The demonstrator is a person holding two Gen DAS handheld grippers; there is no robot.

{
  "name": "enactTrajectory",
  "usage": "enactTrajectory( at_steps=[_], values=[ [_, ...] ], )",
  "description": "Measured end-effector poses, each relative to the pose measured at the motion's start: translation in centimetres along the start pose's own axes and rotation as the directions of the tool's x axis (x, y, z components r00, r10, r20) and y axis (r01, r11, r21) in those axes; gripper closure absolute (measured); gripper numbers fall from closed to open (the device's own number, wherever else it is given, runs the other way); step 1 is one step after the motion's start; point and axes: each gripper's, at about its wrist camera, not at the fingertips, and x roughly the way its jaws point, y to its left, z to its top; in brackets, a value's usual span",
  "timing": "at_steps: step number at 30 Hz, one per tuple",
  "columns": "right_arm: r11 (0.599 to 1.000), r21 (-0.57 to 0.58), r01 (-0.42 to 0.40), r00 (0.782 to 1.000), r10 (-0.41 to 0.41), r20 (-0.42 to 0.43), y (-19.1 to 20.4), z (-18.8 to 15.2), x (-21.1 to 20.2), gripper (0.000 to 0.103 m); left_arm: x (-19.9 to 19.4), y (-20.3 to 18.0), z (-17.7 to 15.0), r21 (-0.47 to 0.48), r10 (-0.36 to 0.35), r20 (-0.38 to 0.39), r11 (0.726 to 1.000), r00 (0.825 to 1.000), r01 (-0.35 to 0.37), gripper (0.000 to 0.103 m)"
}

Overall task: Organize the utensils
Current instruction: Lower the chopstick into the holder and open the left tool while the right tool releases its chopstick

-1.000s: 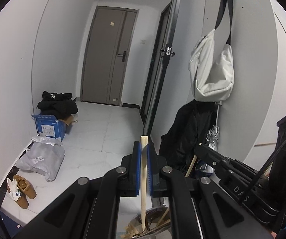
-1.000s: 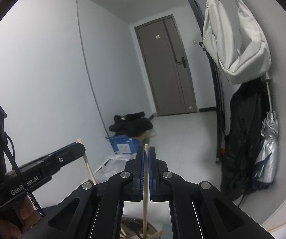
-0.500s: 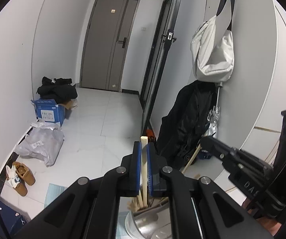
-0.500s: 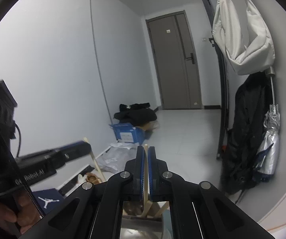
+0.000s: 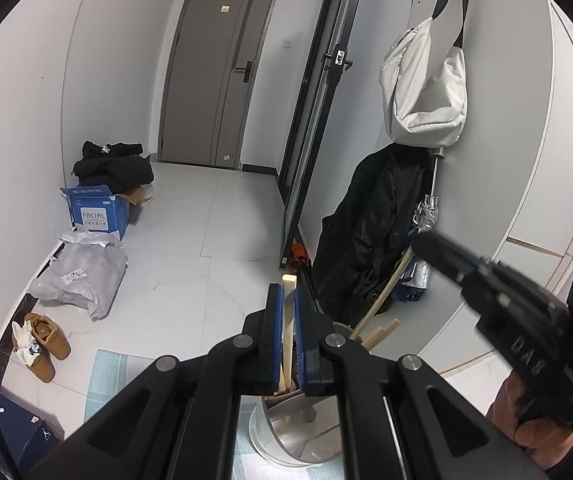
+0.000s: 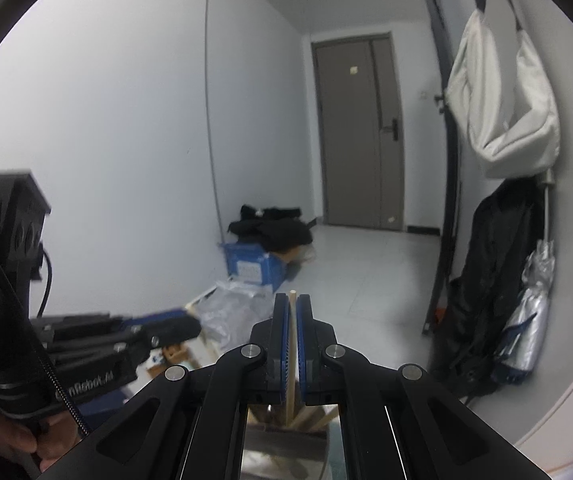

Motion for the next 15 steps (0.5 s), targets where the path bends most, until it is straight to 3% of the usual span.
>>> enactTrajectory(
  at_steps=[3, 9, 15],
  values=[
    [1.0, -0.007, 0.012, 1.0, -0.012, 0.029, 0.2, 0.5, 0.0, 0.1, 0.0, -0.2, -0.1, 0.007, -0.004, -0.007, 1.0, 1.0, 0.004, 0.101],
    [0.998, -0.064, -0.002, 0.999, -0.001, -0.049, 1.0, -2.0, 2.0, 0.1, 0.3, 0.4, -1.0, -0.01, -0.009, -0.029, 1.0, 1.0, 0.008, 0.101],
    [0.999, 0.002, -0.036, 0.991, 0.036, -0.125, -0.2, -4.5, 3.0, 0.1, 0.6, 0.3, -1.3, -0.01, -0.045, -0.053, 0.999, 0.998, 0.045, 0.101]
  ],
)
